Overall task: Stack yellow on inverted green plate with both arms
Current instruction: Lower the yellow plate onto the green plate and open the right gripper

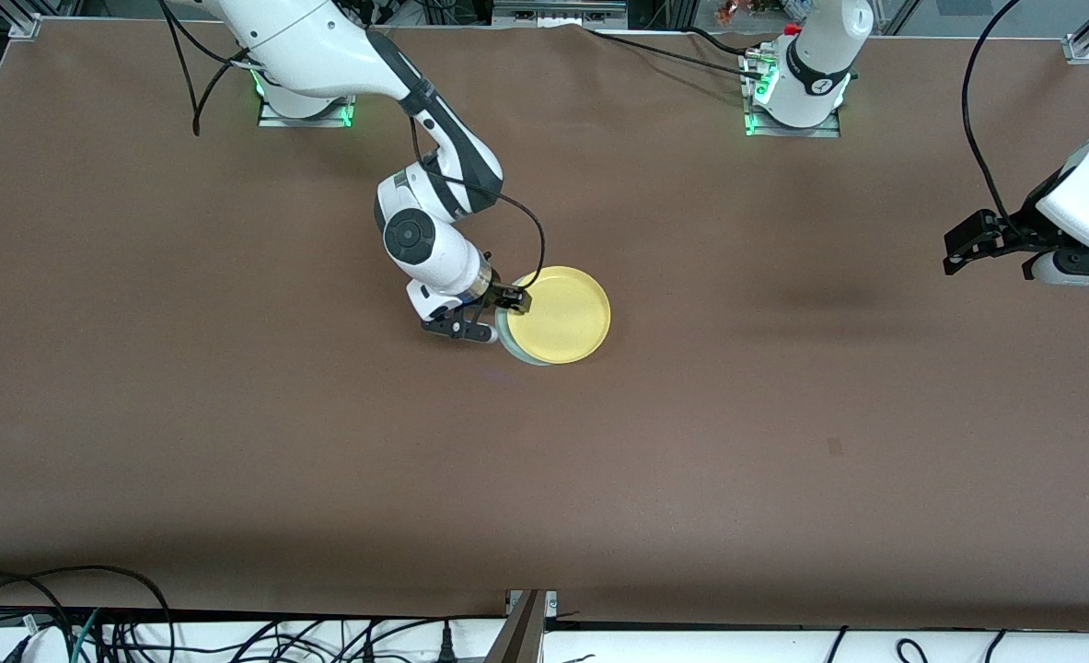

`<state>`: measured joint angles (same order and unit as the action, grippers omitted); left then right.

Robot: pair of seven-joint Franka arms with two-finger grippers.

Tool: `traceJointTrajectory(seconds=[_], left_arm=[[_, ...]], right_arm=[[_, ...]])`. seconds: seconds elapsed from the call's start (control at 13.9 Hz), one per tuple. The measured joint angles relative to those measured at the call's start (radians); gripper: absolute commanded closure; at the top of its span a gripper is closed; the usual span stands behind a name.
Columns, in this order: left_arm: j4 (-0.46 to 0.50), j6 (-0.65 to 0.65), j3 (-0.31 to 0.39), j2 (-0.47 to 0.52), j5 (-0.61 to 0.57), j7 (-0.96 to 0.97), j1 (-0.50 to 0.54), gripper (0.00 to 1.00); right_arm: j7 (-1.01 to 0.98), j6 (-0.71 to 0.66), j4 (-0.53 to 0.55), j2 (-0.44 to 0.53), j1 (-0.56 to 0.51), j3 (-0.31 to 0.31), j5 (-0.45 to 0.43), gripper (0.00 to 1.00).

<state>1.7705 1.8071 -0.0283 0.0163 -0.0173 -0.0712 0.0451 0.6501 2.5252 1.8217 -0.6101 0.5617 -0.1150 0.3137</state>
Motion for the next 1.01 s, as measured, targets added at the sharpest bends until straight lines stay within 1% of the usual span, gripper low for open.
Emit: traceJointTrajectory(seconds=[0.07,0.14,0.22,0.36,0.43,0.65,0.86,1.01], left_arm=[[-0.001,0.000,-0.002,0.000,0.000,0.000,0.000,0.00],[-0.002,0.000,-0.004,0.000,0.000,0.000,0.000,0.00],[-0.002,0.000,-0.005,0.000,0.000,0.000,0.000,0.00],[-0.002,0.000,-0.005,0.000,0.000,0.000,0.000,0.00],[-0.002,0.000,-0.006,0.000,0.000,0.000,0.000,0.00],[-0.002,0.000,-0.007,0.000,0.000,0.000,0.000,0.00],[-0.004,0.001,-0.011,0.000,0.000,0.000,0.000,0.00],[-0.013,0.001,-0.015,0.000,0.000,0.000,-0.001,0.00]], right_arm=[[0.000,-0.016,-0.005,0.024,0.000,0.018,0.000,0.00],[-0.003,-0.064,-0.017,0.054,0.000,0.047,-0.001,0.00],[-0.018,-0.143,-0.039,0.081,0.000,0.084,-0.003,0.00],[-0.085,-0.351,-0.120,0.119,-0.004,0.167,-0.004,0.00],[-0.129,-0.448,-0.169,0.128,-0.007,0.215,-0.004,0.00],[-0.273,-0.678,-0.296,0.133,-0.013,0.365,-0.004,0.00],[-0.393,-0.849,-0.387,0.133,-0.015,0.519,-0.004,0.00],[-0.470,-0.949,-0.426,0.134,-0.017,0.620,-0.004,0.00]])
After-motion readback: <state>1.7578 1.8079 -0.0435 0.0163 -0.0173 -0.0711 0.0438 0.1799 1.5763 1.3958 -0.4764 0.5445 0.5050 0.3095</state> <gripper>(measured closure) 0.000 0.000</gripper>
